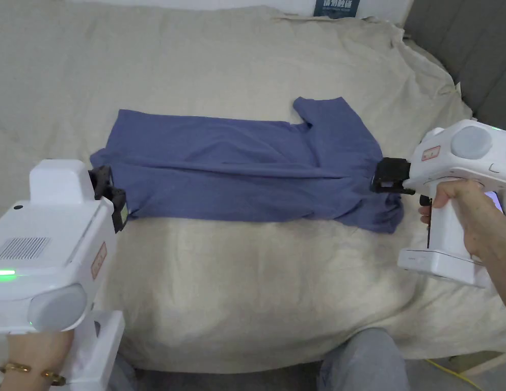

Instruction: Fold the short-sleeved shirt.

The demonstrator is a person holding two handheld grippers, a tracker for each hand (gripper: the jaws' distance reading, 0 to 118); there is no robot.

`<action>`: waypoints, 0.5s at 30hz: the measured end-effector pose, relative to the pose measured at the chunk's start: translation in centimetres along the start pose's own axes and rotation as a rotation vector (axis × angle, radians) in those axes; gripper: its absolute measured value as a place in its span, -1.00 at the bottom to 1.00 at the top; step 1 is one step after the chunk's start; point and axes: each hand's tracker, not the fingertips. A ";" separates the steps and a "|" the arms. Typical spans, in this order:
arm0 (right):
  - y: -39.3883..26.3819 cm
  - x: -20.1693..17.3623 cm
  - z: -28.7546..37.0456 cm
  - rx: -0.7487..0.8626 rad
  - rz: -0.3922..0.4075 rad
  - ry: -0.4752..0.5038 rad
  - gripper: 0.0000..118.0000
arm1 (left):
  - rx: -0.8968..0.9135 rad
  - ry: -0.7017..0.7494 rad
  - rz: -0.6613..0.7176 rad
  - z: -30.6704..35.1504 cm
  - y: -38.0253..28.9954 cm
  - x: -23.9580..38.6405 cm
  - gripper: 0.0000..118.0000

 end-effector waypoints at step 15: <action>-1.3 1.8 -8.7 -0.115 -0.030 -0.147 0.45 | -0.077 0.009 -0.024 -2.9 -0.8 0.0 -1.00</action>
